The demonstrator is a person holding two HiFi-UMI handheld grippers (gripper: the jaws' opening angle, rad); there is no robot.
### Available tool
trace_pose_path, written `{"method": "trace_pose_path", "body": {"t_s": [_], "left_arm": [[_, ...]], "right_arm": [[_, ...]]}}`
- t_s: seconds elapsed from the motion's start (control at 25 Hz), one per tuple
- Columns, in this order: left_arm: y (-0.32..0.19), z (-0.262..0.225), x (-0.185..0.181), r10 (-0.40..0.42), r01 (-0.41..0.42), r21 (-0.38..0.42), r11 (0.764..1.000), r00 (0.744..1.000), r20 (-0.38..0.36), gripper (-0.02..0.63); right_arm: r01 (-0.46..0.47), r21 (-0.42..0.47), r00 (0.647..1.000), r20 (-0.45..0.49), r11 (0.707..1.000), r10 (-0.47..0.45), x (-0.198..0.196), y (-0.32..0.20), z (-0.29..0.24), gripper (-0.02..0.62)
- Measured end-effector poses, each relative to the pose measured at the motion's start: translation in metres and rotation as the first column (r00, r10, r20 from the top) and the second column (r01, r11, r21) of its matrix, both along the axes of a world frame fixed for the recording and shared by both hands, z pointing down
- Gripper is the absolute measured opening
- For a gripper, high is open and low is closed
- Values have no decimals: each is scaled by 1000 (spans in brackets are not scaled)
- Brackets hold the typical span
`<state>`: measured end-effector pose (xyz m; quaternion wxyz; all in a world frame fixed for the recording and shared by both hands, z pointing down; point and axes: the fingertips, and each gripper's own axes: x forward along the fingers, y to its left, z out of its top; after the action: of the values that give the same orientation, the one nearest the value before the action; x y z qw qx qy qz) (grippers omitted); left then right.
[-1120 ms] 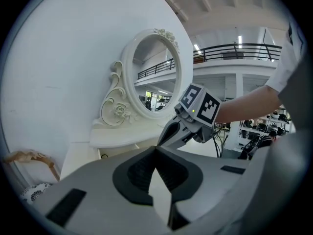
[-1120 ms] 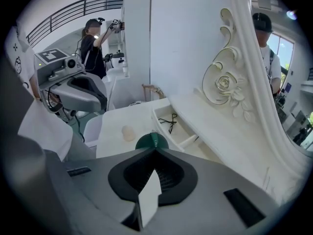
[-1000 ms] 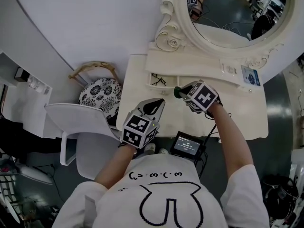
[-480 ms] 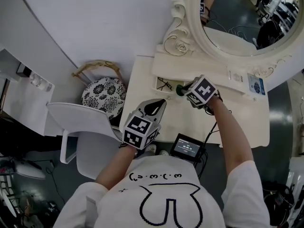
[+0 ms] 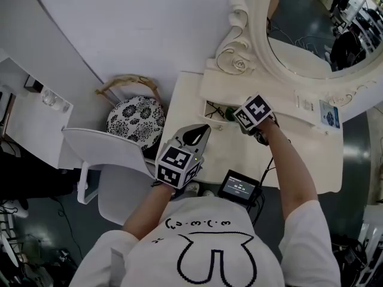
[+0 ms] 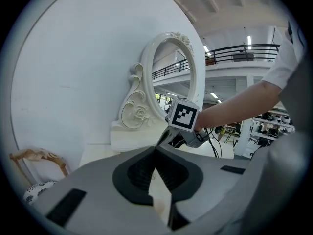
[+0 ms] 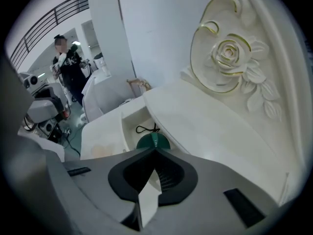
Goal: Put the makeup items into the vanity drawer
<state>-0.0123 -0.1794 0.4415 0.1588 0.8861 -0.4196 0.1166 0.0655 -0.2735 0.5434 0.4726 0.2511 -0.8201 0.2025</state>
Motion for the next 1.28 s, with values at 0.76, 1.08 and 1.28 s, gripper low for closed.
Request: {"method": "trace_pose_path", "body": {"t_s": [0.76,1.08,1.28], "left_arm": [[-9,2,-2,-14,14,-7,1000,1000,-4,-6],[-4,-4,5,1,-1,6,1000,1000,-7,-6],[3,-7,8,11,-11,13,1000,1000,-9,-6]], "right_arm": [[-214,-84,974,59,973,220,2,-10,9,83],[-203,-63,968,138,977,210,2,0,-12,92],[-179,-21,967,183,984,180,-1,11,-25,-6]]}}
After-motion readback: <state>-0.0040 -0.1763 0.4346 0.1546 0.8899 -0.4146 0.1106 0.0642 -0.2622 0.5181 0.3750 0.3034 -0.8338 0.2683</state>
